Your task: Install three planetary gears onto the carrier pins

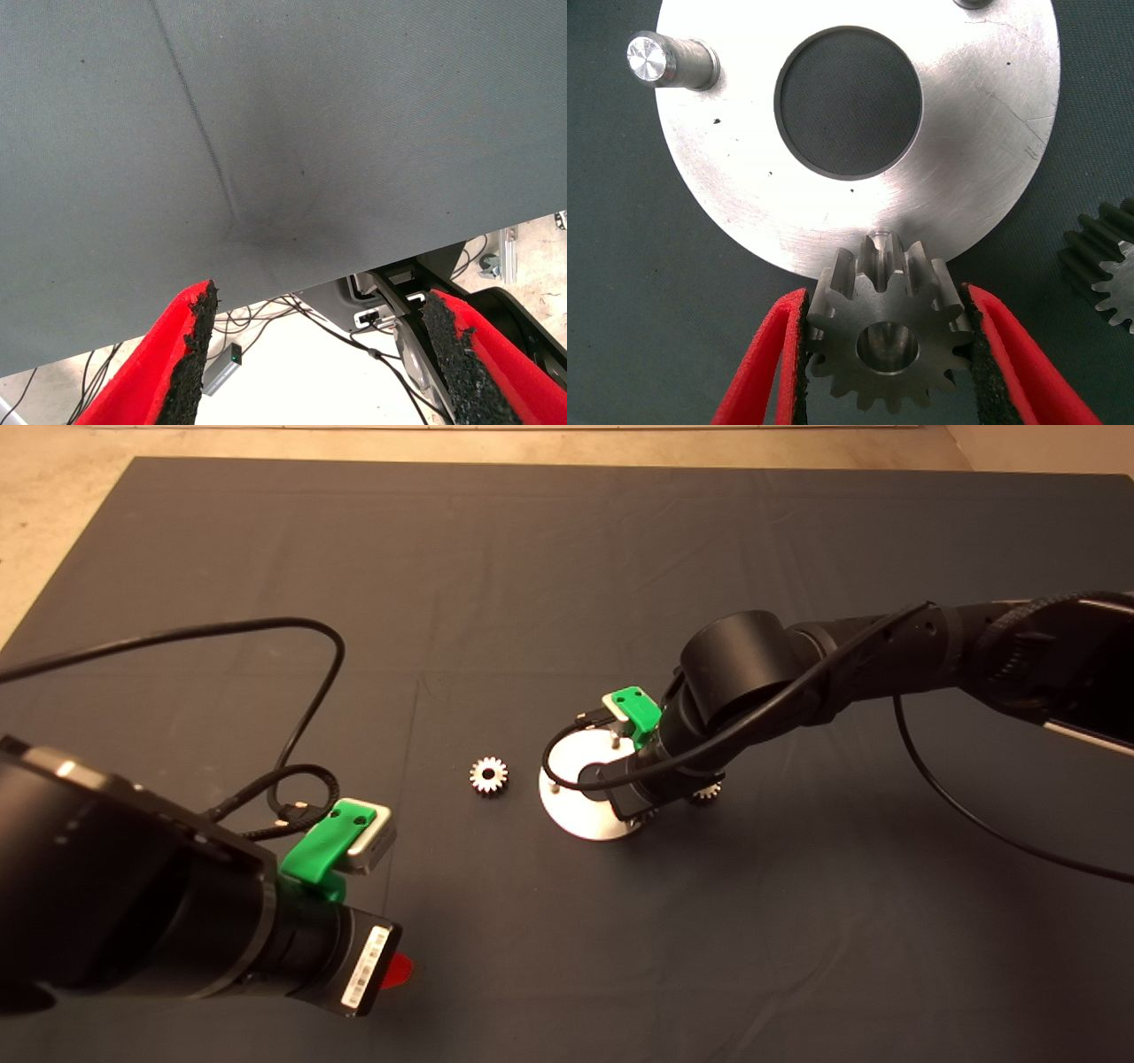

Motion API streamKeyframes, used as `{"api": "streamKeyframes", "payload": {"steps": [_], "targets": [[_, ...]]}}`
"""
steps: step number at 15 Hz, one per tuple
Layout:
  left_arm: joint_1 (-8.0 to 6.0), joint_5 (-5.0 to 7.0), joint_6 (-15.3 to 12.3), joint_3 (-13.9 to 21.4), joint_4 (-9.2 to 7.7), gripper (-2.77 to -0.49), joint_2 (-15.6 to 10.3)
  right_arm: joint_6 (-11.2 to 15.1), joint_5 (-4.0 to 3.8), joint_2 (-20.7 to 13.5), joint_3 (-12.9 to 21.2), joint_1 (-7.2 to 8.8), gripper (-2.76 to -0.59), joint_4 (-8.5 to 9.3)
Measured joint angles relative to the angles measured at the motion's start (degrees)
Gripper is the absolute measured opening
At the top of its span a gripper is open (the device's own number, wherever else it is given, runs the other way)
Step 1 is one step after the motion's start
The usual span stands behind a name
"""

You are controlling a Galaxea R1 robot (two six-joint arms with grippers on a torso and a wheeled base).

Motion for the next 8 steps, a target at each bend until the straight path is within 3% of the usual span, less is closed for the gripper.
{"api": "streamKeyframes", "payload": {"steps": [8], "targets": [[-0.01, 0.0, 0.0, 0.0, 0.0, -1.62, 0.0, 0.0, 0.0, 0.0, 0.0, -0.02, -2.41, -0.11]]}}
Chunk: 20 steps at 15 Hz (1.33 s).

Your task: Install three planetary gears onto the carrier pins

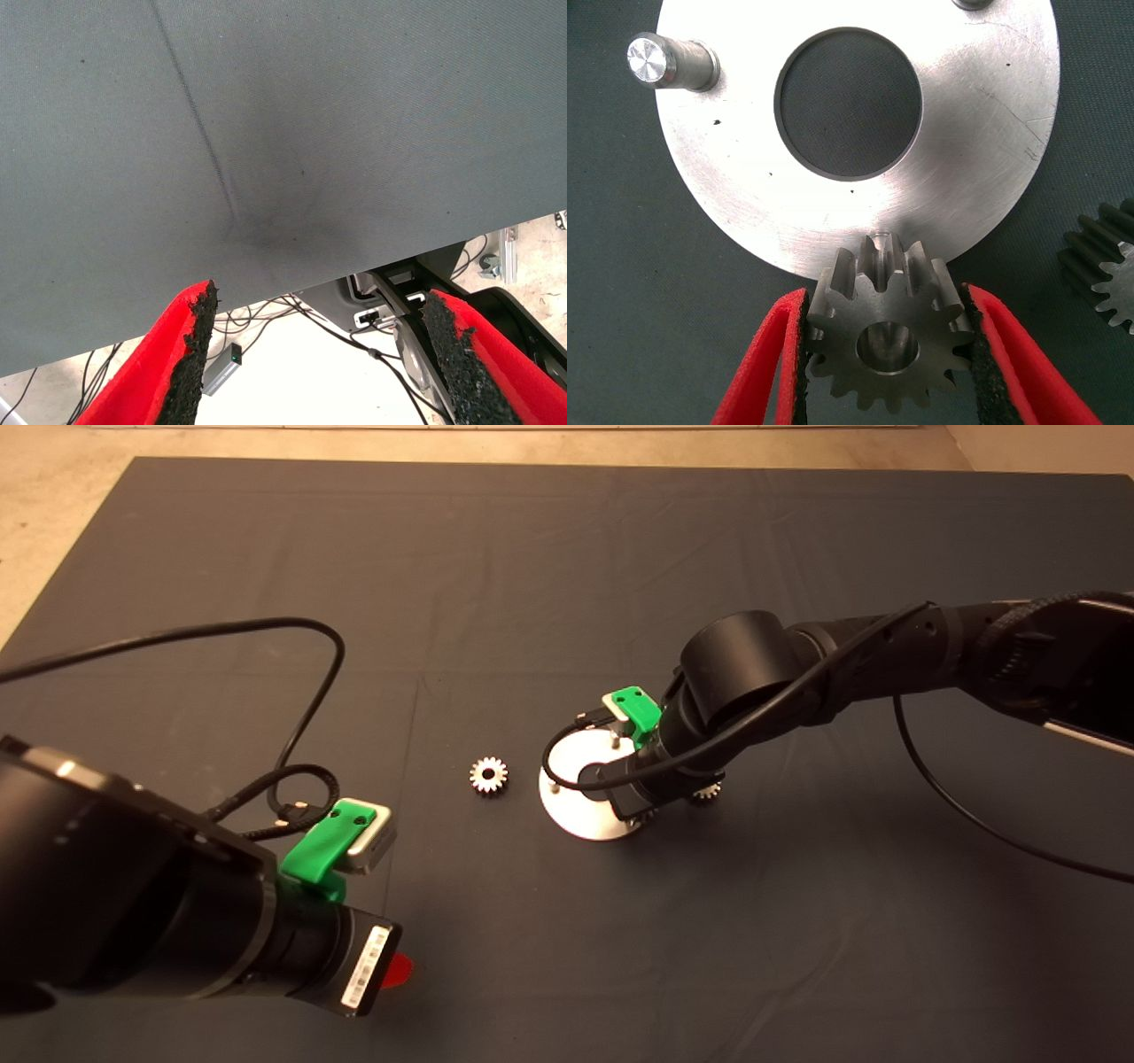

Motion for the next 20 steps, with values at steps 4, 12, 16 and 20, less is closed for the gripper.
{"api": "streamKeyframes", "payload": {"steps": [4, 12, 16, 20], "targets": [[0.02, -0.39, 0.0, 0.0, 0.0, -1.62, -0.8, 0.0, -0.01, 0.0, 0.0, 0.0, -2.41, 0.0], [0.0, -1.35, 0.0, 0.0, 0.0, -1.62, -1.7, 0.0, 2.03, 0.2, 0.0, 0.0, -2.41, -0.01], [0.01, -1.4, 0.0, 0.0, 0.0, -1.62, -1.7, 0.0, 2.15, 0.2, 0.0, -0.13, -2.41, -0.09], [0.0, -1.44, 0.0, 0.0, 0.0, -1.62, -1.7, 0.0, 2.06, 0.2, 0.0, -0.13, -2.41, -1.19]]}}
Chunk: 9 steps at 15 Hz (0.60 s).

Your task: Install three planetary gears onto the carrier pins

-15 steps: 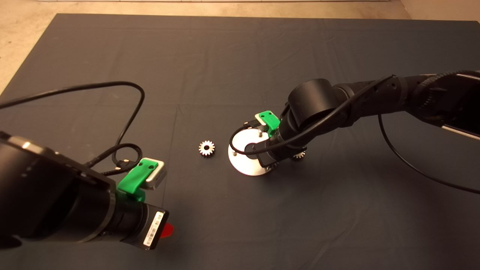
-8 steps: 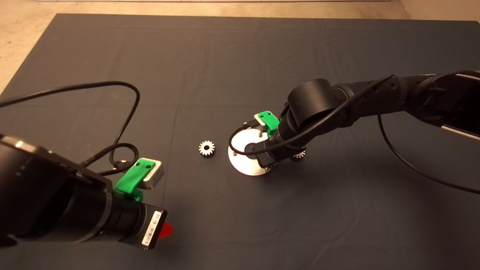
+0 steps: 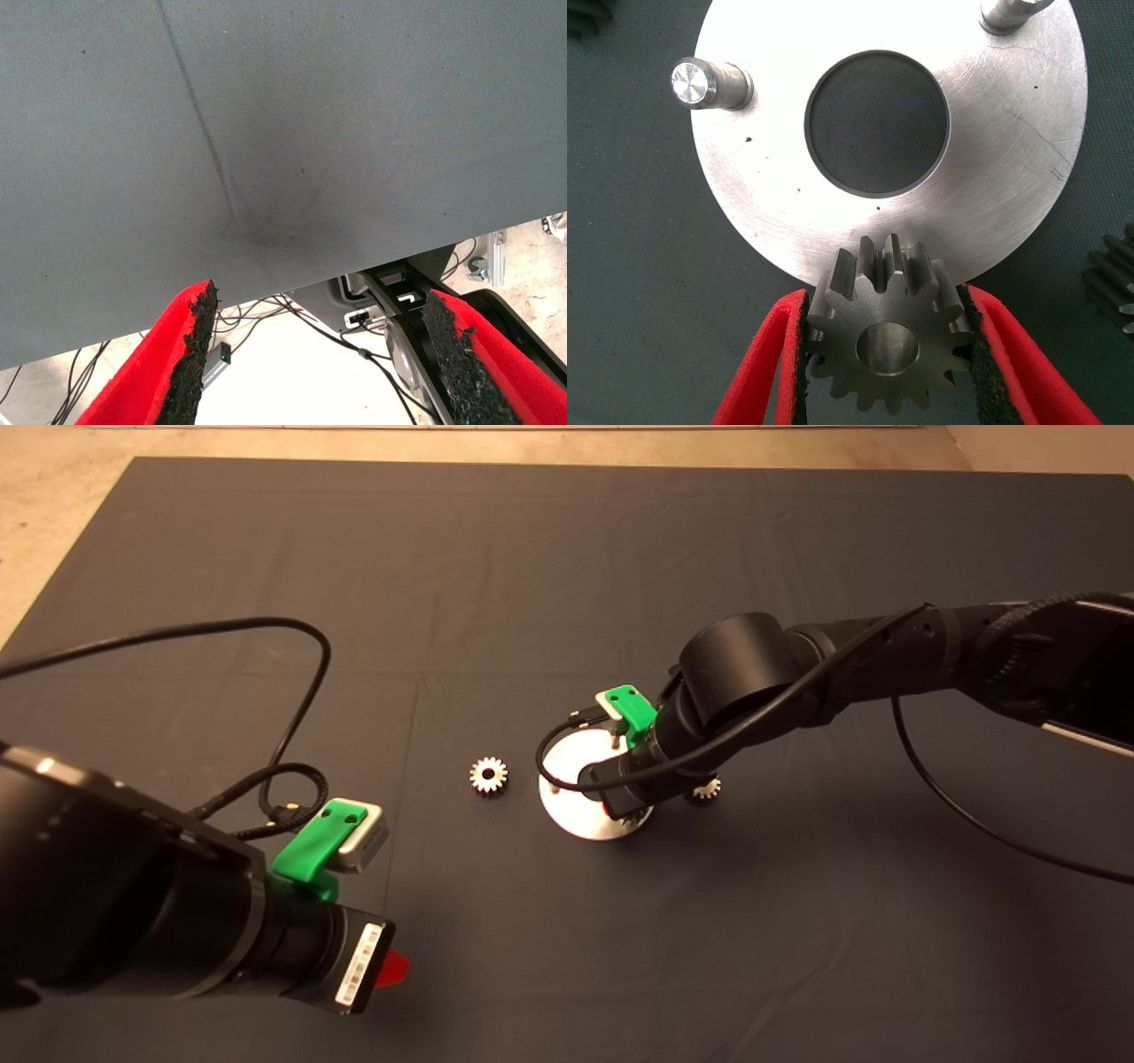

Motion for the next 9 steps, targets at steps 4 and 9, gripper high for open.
{"api": "streamKeyframes", "payload": {"steps": [4, 9], "targets": [[0.0, -0.02, 0.0, 0.0, 0.0, -1.62, 0.0, 0.0, -0.09, 0.0, 0.0, -0.54, -2.41, -0.89], [0.0, -0.07, 0.0, 0.0, 0.0, -1.62, 0.0, 0.0, -0.12, -0.1, 0.0, -0.63, -2.41, -1.34]]}}
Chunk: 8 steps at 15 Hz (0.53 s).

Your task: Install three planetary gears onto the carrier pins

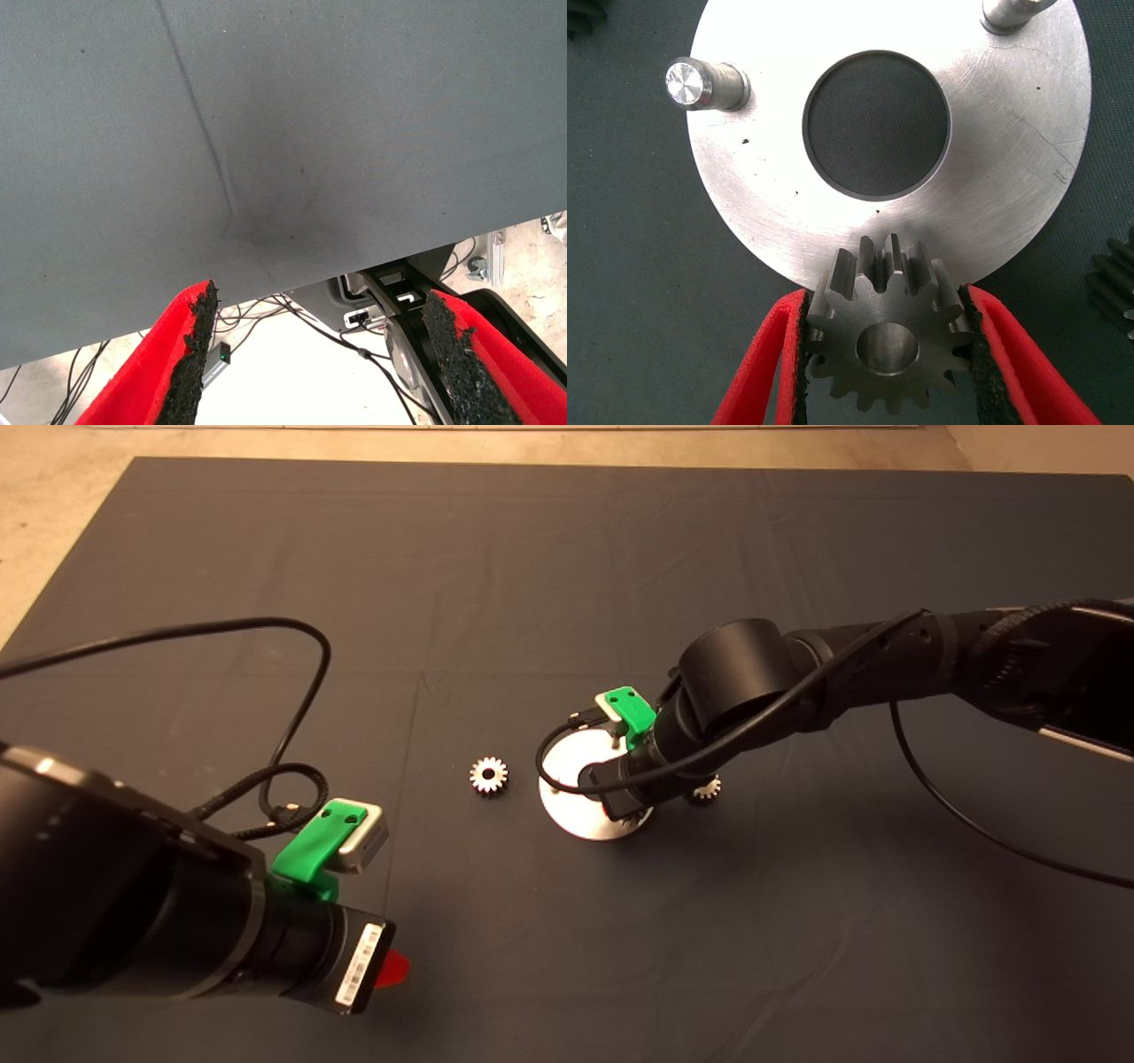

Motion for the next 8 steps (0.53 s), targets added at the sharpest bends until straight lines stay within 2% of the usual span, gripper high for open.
{"api": "streamKeyframes", "payload": {"steps": [2, 4, 6, 8], "targets": [[0.02, 0.0, 0.0, 0.0, 0.0, -1.62, 0.0, 0.0, -0.15, -0.1, 0.3, -0.01, -2.41, 0.0], [0.02, 0.0, 0.0, 0.0, 0.0, -1.62, 0.0, 0.0, -1.2, -0.3, 0.5, -0.01, -2.41, 0.0], [0.01, -0.02, 0.0, 0.0, 0.0, -1.62, 0.0, 0.0, -1.81, -0.6, 1.8, 0.0, -2.41, 0.0], [0.02, 0.0, 0.0, 0.0, 0.0, -1.62, 0.0, 0.0, -1.95, -0.6, 2.5, 0.0, -2.41, 0.02]]}}
